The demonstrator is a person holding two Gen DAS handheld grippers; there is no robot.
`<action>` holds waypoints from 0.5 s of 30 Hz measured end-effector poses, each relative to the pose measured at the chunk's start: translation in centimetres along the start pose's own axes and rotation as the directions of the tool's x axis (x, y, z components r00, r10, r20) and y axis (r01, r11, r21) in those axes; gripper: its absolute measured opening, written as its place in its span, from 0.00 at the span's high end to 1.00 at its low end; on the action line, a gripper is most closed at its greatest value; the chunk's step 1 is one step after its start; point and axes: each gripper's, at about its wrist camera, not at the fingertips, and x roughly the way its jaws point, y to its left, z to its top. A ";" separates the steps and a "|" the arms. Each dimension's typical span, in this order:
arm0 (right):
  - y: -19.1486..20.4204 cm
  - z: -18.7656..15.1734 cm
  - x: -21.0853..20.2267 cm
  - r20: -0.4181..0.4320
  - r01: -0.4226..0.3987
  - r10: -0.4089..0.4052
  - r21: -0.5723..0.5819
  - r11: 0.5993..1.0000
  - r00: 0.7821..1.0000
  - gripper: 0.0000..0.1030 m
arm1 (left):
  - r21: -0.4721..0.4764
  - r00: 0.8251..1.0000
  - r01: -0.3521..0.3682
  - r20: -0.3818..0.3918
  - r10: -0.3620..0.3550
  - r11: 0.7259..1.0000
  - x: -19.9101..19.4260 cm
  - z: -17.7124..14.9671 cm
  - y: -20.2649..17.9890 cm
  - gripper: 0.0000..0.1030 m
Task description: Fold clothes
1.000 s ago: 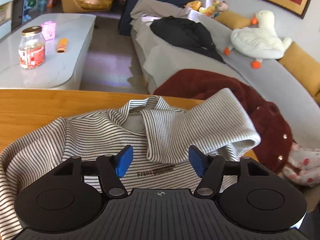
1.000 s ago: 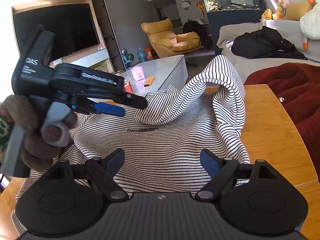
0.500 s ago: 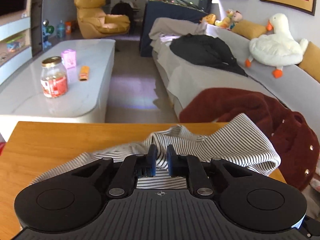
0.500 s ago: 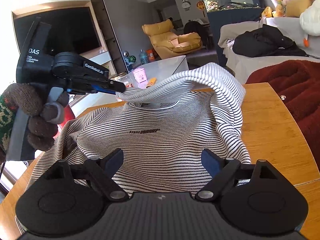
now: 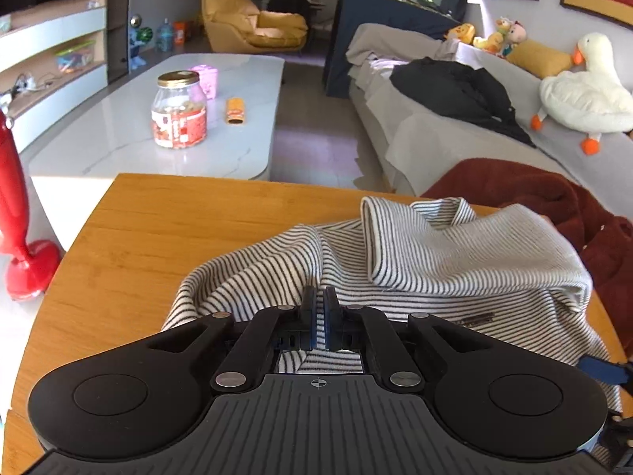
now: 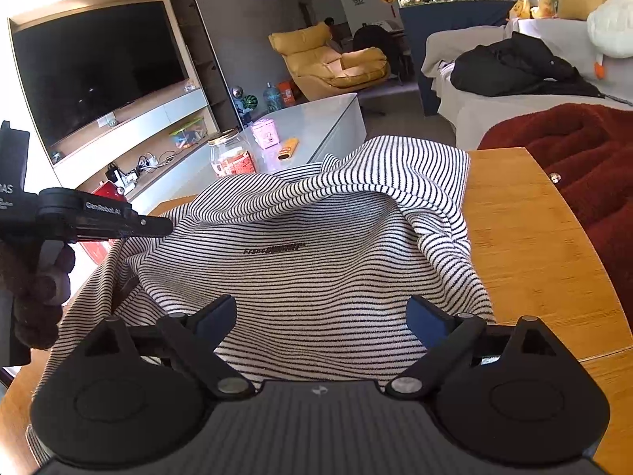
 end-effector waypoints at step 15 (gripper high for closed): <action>-0.8 -0.3 -0.2 0.031 -0.014 0.012 0.053 0.998 0.999 0.05 | 0.082 0.997 0.000 0.073 -0.006 0.997 3.0 1.4 -5.0 0.87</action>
